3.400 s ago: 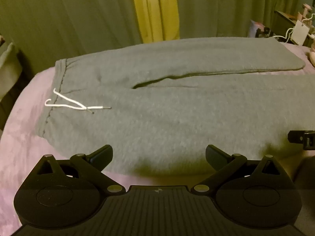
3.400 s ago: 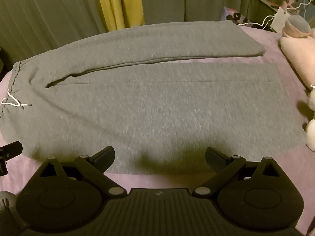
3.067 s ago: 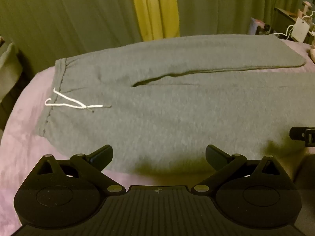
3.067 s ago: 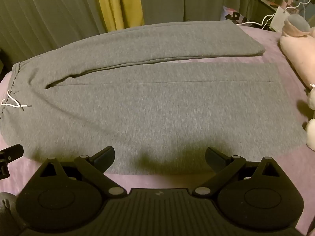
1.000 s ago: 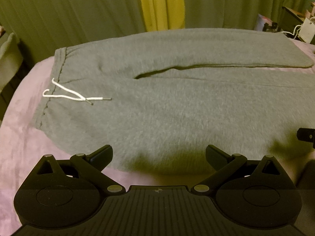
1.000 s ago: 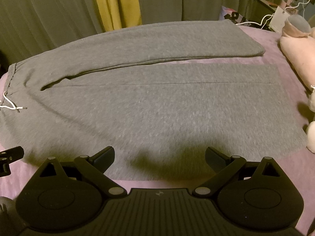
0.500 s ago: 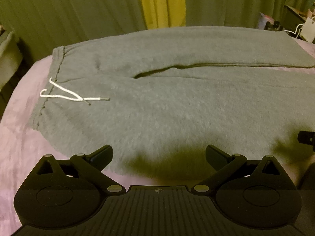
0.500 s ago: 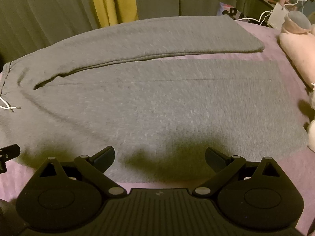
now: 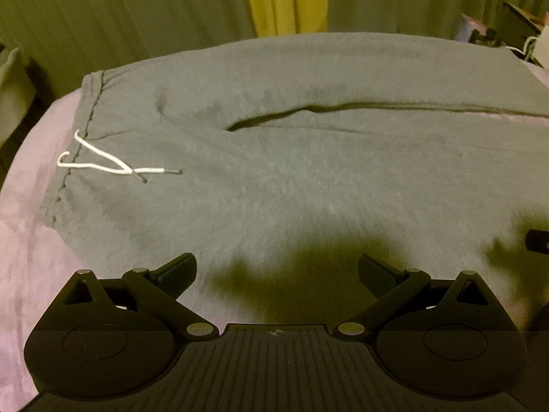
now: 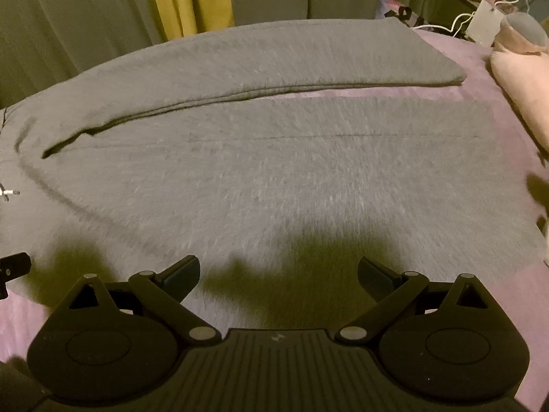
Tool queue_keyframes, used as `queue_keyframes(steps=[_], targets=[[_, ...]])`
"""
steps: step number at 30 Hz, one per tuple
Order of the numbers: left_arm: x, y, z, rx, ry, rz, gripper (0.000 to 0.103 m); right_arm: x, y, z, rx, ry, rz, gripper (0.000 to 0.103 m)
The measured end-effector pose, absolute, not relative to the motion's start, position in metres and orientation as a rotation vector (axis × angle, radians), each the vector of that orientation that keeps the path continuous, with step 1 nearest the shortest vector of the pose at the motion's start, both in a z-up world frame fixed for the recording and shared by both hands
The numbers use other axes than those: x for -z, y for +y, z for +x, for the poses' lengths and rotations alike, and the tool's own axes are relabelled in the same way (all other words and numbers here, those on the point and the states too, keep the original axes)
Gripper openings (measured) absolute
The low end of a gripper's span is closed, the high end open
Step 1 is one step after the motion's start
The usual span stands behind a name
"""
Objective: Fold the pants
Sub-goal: 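Move left gripper to the drawstring waistband while right gripper moves to the leg hem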
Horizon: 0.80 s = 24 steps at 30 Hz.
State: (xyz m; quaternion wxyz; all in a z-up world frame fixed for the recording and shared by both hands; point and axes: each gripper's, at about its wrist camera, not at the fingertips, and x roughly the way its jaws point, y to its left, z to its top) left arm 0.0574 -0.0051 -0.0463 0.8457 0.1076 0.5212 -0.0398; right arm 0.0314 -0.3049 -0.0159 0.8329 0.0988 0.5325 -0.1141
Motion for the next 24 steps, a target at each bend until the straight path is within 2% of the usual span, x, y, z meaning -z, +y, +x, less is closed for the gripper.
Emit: queue_keyframes(steps=[6, 10, 15, 20, 23, 24], targets=[[0.042, 0.002, 0.103, -0.018, 1.054, 0.055, 0.103, 0.002, -0.323, 0.046, 0.225, 0.821, 0.191, 0.099], [0.049, 0.007, 0.139, -0.151, 0.931, -0.064, 0.103, 0.011, -0.348, 0.095, 0.231, 0.862, 0.215, 0.099], [0.091, 0.024, 0.156, -0.312, 0.842, 0.002, 0.103, 0.022, -0.380, 0.145, 0.256, 0.874, 0.343, 0.099], [0.110, 0.053, 0.180, -0.454, 0.840, 0.040, 0.103, 0.035, -0.380, 0.211, 0.298, 0.835, 0.374, 0.097], [0.119, 0.065, 0.184, -0.458, 0.834, 0.001, 0.103, 0.041, -0.383, 0.262, 0.331, 0.801, 0.422, 0.079], [0.121, 0.067, 0.186, -0.448, 0.838, -0.009, 0.103, 0.041, -0.386, 0.280, 0.341, 0.798, 0.439, 0.069]])
